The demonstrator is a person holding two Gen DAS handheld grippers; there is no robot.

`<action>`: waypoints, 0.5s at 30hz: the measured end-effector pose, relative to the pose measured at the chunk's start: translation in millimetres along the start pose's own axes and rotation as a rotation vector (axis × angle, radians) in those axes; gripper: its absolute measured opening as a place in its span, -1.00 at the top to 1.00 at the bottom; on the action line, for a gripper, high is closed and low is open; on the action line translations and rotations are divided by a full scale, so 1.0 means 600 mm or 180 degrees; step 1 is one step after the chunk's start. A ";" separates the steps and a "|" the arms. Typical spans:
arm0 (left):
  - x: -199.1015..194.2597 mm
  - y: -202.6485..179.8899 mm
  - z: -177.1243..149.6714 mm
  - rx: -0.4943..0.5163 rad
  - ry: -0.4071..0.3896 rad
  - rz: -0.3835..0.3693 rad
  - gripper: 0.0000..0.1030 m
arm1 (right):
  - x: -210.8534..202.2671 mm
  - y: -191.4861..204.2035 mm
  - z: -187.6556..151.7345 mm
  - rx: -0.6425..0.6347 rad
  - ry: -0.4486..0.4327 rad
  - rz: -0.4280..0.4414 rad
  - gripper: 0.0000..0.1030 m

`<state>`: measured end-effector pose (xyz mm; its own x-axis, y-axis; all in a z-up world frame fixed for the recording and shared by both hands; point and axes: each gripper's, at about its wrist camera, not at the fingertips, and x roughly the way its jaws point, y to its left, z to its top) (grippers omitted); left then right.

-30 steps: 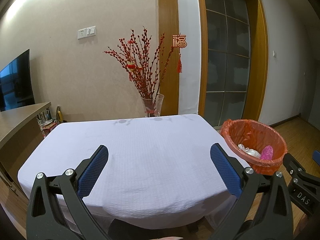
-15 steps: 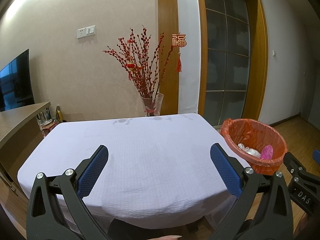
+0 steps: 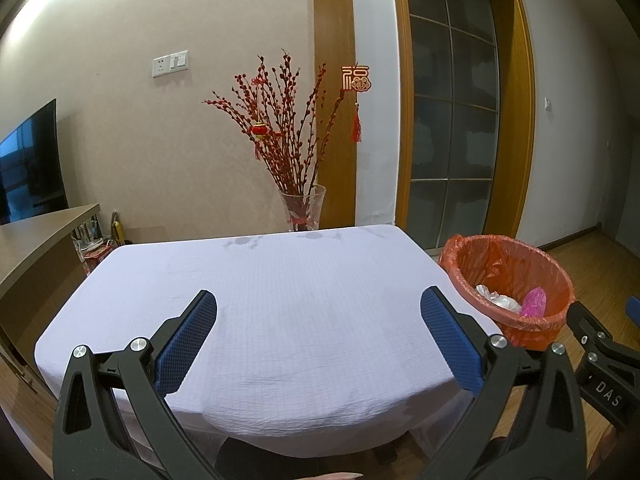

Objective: Collect trash

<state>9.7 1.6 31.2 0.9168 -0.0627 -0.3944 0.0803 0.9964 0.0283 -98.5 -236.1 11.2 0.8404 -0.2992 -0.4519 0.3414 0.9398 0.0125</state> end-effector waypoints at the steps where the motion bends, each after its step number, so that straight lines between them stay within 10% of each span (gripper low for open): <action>1: 0.000 0.000 0.000 0.0003 0.0002 -0.0003 -0.96 | 0.000 -0.001 0.000 0.0000 0.0001 0.0002 -0.91; 15: 0.007 0.003 0.000 0.0020 0.0059 -0.0016 -0.96 | 0.004 -0.003 -0.008 -0.0005 0.0018 0.0003 -0.91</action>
<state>14.0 3.2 29.7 0.9090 -0.0666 -0.4115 0.0874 0.9957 0.0319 -99.0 -237.9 5.9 0.8383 -0.2974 -0.4570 0.3400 0.9404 0.0117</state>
